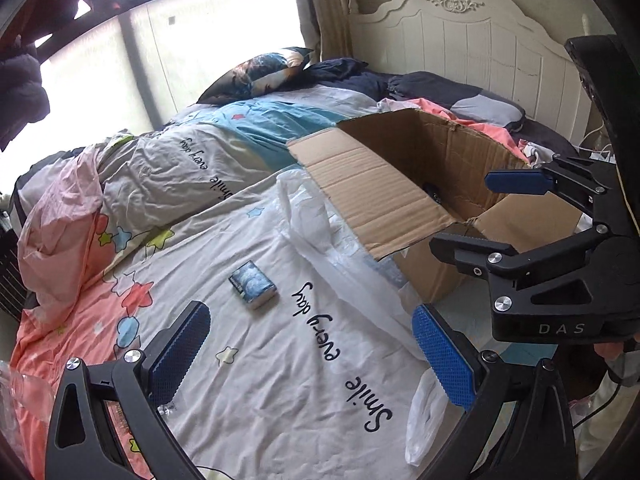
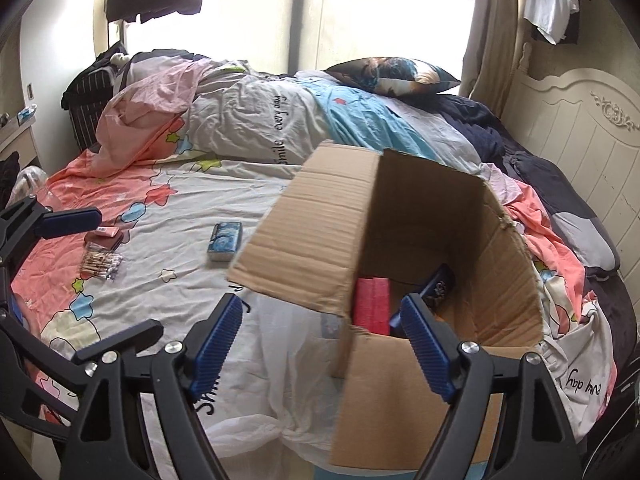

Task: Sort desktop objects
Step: 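Withdraw both tools from the cardboard box back over the bed, then move the left tool toward the cotton swab pack while the right tool approaches the blue card box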

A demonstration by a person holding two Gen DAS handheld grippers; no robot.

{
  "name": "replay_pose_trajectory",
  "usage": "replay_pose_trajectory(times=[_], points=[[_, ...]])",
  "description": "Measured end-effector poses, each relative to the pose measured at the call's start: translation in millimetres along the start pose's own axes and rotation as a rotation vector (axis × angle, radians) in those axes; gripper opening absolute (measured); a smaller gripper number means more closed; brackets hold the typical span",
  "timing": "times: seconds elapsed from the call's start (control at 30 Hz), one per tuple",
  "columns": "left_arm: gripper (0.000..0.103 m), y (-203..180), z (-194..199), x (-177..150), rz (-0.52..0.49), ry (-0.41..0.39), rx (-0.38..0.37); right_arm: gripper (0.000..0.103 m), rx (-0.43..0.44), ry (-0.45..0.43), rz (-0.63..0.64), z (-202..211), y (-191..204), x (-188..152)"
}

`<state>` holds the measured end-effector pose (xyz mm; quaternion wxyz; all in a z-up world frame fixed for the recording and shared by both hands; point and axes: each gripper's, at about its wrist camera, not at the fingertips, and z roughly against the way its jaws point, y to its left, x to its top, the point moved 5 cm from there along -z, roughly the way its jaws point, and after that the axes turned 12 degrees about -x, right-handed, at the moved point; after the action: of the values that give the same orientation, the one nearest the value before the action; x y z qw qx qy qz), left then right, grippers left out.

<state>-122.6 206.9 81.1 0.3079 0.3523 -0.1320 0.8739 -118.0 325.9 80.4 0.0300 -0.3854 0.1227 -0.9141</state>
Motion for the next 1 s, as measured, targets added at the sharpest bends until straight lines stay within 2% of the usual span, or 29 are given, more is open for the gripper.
replay_pose_trajectory(times=[0.27,0.53,0.8,1.0], points=[[0.103,53,25,-35,0.07,0.002,0.048,0.079,0.043,0.005,0.064,-5,58,8],[0.103,118,49,-79,0.154,0.03,0.149,0.079,0.089,0.021,0.137,-19,116,14],[0.103,171,59,-117,0.268,0.044,0.181,0.079,0.12,0.028,0.176,-31,153,21],[0.103,192,60,-135,0.312,0.055,0.186,0.079,0.136,0.035,0.212,-39,177,23]])
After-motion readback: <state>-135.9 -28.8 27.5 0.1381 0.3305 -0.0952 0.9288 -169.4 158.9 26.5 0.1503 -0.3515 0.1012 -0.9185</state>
